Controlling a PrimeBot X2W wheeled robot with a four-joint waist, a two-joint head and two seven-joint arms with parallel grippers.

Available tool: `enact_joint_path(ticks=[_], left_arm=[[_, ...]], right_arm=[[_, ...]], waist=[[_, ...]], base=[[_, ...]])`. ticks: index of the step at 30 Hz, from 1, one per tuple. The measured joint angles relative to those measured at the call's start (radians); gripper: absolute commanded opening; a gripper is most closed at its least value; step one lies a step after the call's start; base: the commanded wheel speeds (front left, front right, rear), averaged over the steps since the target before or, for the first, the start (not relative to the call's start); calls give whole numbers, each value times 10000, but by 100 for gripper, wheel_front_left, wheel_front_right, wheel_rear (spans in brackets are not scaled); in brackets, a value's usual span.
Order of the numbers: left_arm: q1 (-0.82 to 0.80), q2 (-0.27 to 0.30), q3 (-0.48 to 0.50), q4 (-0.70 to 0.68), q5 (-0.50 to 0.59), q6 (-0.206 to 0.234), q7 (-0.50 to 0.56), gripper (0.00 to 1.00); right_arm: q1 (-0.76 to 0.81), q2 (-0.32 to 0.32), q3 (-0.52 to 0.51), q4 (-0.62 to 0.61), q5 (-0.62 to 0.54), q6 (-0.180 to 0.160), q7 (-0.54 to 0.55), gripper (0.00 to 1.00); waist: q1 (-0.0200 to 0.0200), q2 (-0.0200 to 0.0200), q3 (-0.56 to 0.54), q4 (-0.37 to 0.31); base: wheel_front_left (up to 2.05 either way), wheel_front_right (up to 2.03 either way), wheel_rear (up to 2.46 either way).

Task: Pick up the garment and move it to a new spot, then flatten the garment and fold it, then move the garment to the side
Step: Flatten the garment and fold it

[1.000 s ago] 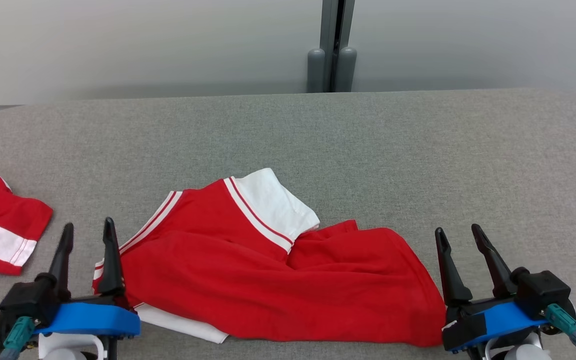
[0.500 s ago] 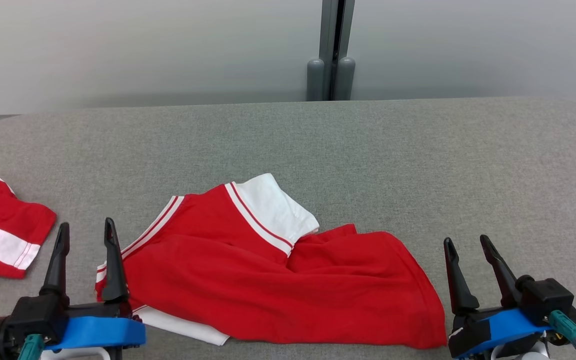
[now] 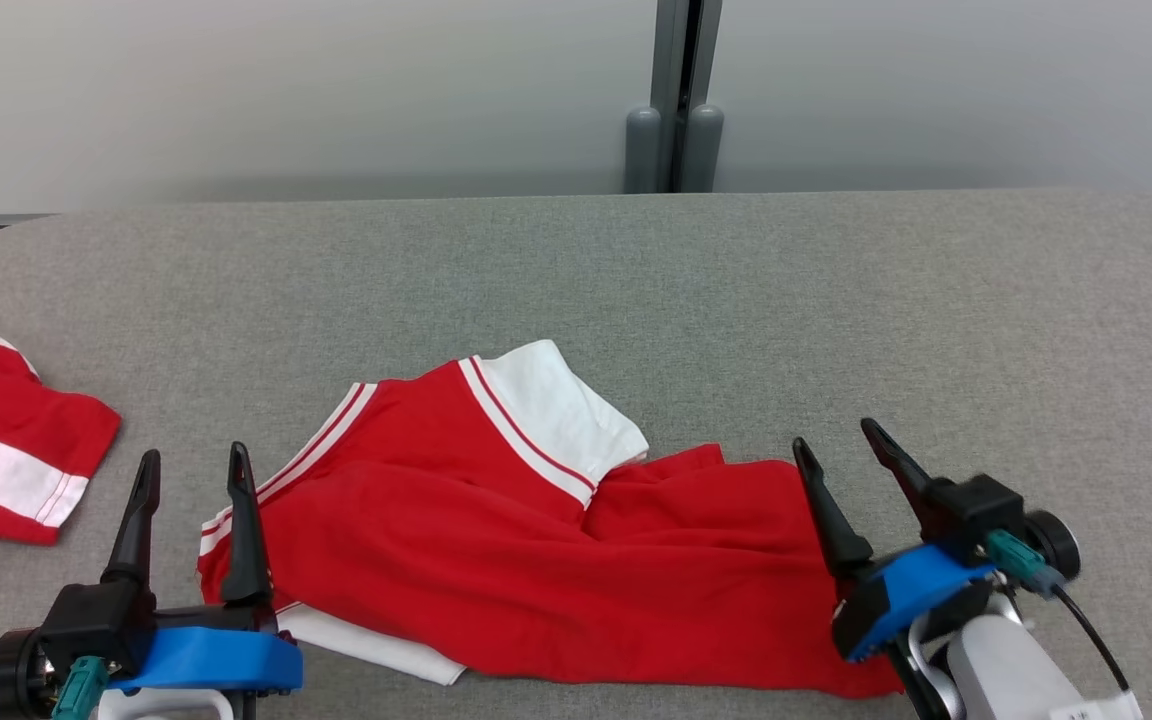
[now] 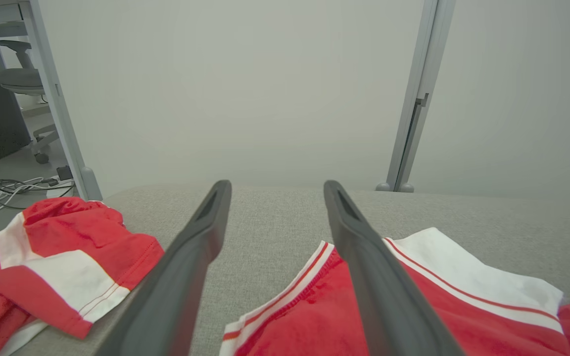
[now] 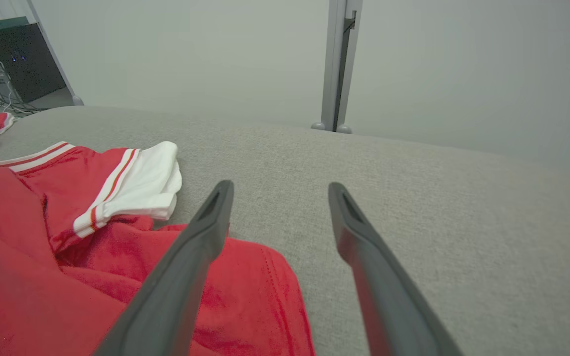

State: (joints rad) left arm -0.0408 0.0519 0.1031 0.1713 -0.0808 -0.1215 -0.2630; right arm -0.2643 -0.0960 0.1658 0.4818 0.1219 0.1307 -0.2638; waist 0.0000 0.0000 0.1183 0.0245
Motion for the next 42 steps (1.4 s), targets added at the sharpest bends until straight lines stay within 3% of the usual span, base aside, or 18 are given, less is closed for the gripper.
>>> enact_joint_path(ticks=[10,24,25,26,27,31,42], left_arm=[[-305,-8,-368,58,-420,-23,2,100],[-461,-8,-525,79,-677,15,2,100],[-473,-8,-529,77,-683,17,0,100],[-479,-8,-531,79,-690,19,2,100],[-483,-8,-531,81,-690,19,0,100],[-498,-10,-579,82,-708,33,0,100],[-713,-10,-786,73,-871,33,2,100]], right_arm=[[-2661,-393,2397,2742,502,0,472,100],[-3905,-443,4842,5896,1519,0,880,100],[-3965,-435,4949,5975,1626,0,872,93],[-4023,-426,5068,6036,1718,0,851,32],[-4073,-407,5183,6090,1770,2,815,0],[-4358,-458,5352,6249,2243,10,560,0],[-6904,-2052,4004,6909,2581,2,54,0]], waist=[[1,1,327,467],[0,1,692,966],[0,1,692,965],[0,1,687,960],[0,1,685,951],[1,2,670,915],[1,2,962,1059]], base=[[0,0,0],[0,0,0],[0,0,0],[0,0,0],[0,0,0],[0,0,0],[0,0,0]])
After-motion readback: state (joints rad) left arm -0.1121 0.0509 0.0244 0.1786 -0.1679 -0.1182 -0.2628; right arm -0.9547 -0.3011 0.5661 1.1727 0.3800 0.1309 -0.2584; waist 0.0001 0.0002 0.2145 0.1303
